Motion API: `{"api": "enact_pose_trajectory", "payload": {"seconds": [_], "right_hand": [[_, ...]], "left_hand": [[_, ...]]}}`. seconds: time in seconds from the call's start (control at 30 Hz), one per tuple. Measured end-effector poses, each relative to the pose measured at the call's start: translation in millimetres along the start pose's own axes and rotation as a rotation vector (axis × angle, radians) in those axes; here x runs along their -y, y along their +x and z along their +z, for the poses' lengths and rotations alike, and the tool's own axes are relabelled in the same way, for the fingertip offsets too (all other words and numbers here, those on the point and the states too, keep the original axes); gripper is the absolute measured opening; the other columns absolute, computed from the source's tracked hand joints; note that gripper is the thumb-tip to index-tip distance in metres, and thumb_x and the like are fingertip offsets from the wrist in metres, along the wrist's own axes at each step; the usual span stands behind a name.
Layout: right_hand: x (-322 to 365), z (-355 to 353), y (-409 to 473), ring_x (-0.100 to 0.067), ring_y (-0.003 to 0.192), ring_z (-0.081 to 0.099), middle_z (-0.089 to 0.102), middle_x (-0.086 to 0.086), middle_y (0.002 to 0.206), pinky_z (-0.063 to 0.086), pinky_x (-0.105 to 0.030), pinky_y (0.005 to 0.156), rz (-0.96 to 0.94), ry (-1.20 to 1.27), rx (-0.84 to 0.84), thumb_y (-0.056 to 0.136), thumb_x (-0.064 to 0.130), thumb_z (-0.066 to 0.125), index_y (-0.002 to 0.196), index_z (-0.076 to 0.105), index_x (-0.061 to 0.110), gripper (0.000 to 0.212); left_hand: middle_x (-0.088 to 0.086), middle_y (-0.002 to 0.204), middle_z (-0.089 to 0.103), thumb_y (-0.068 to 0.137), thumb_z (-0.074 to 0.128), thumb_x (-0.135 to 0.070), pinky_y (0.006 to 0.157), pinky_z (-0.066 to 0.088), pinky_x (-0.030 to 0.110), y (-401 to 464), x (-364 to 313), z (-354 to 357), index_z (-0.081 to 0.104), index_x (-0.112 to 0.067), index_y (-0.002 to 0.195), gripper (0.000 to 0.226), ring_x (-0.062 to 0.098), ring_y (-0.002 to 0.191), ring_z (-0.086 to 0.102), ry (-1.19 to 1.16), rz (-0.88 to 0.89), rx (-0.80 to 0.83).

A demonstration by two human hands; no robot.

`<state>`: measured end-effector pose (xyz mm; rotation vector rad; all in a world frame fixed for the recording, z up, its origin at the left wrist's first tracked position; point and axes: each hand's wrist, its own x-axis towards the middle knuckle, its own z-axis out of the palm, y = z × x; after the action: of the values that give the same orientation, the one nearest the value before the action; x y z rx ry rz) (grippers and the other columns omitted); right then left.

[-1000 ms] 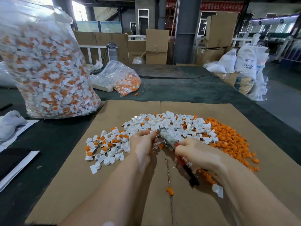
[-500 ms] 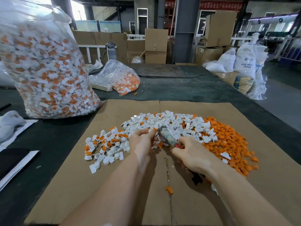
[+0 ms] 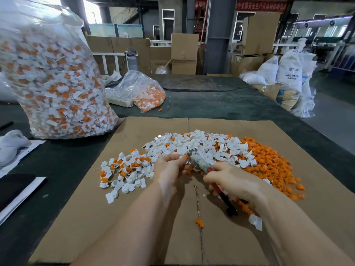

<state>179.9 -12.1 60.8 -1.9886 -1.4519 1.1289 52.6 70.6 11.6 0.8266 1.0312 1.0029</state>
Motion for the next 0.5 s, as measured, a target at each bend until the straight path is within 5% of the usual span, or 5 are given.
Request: {"api": "enact_pose_trajectory", "payload": {"seconds": [0.5], "right_hand": [[7.0,-0.9,-1.1,-0.018,0.062,0.054,0.059,-0.005,0.076,0.04,-0.029,0.057,-0.011,-0.155,0.012,0.088,0.019,0.047,0.084,0.044,0.016,0.006]], "left_hand": [[0.009,0.064,0.059,0.089,0.058,0.003,0.044,0.047,0.016,-1.9,0.4,1.4,0.057,0.001,0.093,0.005,0.01,0.048,0.055,0.019,0.043,0.014]]}}
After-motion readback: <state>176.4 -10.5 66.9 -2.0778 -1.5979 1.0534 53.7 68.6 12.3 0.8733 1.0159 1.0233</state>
